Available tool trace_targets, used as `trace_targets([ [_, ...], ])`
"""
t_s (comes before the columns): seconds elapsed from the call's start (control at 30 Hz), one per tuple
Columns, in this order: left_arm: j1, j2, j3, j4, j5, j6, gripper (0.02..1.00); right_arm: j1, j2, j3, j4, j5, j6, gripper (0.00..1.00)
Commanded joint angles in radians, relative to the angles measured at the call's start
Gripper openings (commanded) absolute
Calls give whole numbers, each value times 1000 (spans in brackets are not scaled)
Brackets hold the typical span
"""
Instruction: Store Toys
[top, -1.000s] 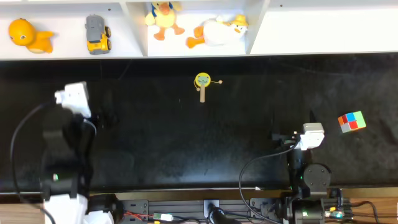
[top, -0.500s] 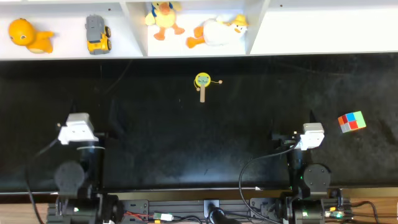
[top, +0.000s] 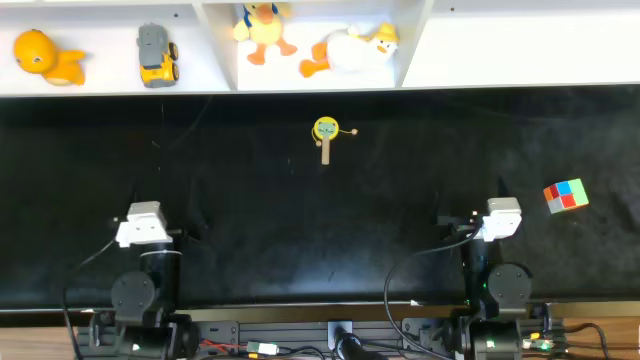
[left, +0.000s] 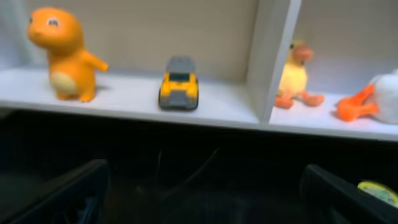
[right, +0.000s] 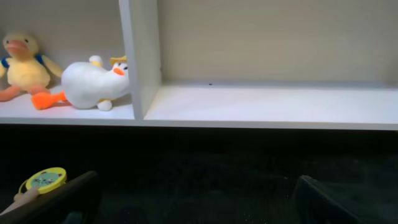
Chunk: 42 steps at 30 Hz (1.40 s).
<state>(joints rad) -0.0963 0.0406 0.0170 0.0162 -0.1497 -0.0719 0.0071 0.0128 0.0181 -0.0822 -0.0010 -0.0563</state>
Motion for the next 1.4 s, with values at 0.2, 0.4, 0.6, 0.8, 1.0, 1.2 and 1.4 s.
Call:
trace_targets([
  [0.2, 79, -39, -9, -89, -26, 25, 998, 4, -9, -13, 4, -6, 5, 993],
  [0.4, 79, -39, -9, -88, -25, 76, 998, 4, -9, -13, 4, -6, 5, 996],
  [0.6, 77, -39, -9, -86, -24, 75, 998, 4, -9, -13, 4, -6, 5, 996],
  [0.8, 77, -39, -9, -86, -24, 75, 998, 4, -9, -13, 4, -6, 5, 993],
  [1.0, 77, -39, -9, -86, -24, 76, 998, 4, -9, -13, 4, -6, 5, 996],
  [1.2, 77, -39, -9, -86, -24, 75, 998, 4, -9, -13, 4, -6, 5, 996],
  [1.4, 77, -39, -9, -86, -24, 75, 998, 4, -9, -13, 4, -6, 5, 991],
])
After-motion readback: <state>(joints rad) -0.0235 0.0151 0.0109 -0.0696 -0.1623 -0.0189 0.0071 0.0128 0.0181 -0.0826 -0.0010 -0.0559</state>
